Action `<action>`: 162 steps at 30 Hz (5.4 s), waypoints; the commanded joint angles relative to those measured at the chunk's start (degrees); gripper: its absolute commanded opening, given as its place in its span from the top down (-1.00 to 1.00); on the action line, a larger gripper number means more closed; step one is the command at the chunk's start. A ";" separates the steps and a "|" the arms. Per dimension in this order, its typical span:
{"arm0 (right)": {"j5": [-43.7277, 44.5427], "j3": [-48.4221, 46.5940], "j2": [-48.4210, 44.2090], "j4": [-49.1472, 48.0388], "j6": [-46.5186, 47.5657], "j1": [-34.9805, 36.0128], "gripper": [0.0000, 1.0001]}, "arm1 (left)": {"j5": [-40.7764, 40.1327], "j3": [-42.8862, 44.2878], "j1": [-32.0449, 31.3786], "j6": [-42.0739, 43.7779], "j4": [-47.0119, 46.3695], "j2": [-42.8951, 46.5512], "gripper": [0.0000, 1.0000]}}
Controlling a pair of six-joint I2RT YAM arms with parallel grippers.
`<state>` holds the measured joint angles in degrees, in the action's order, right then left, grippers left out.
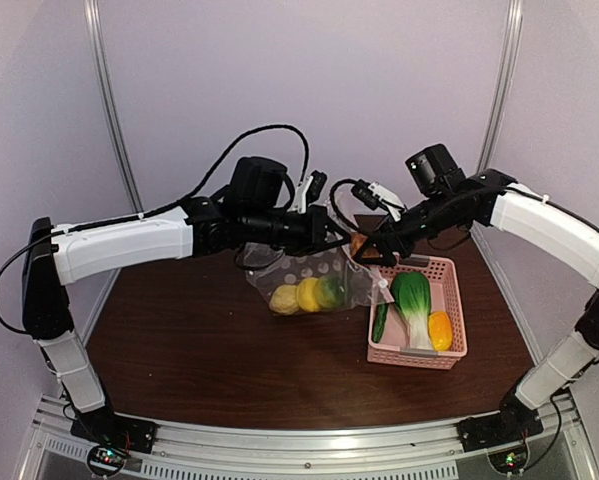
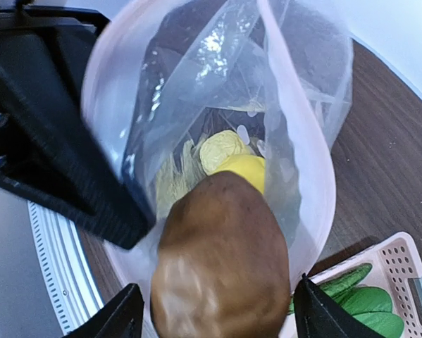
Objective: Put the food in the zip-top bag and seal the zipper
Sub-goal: Adjust the fake vegetable in the zipper food storage bag, then pick up the fake vegetable from the bin.
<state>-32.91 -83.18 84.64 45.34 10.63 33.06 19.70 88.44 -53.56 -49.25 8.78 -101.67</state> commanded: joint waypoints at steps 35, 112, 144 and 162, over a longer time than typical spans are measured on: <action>3.98 -0.85 -4.13 8.60 6.69 -0.42 -0.33 | 3.26 -0.84 0.39 0.47 -3.53 2.70 1.00; 8.31 11.64 22.24 -9.41 -18.62 -9.94 -0.10 | -9.21 3.03 6.98 14.30 23.39 10.24 1.00; -3.94 15.06 -1.35 -18.48 -23.91 -15.57 0.89 | -4.22 4.39 6.98 12.17 19.19 6.99 1.00; -13.39 12.29 -14.07 -45.12 -25.84 -11.19 1.00 | 3.07 7.96 6.72 7.04 15.09 0.86 1.00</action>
<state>-45.36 -68.49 68.90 5.69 -13.96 19.18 21.12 93.43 -46.50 -40.47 26.98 -99.53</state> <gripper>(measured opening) 0.240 0.014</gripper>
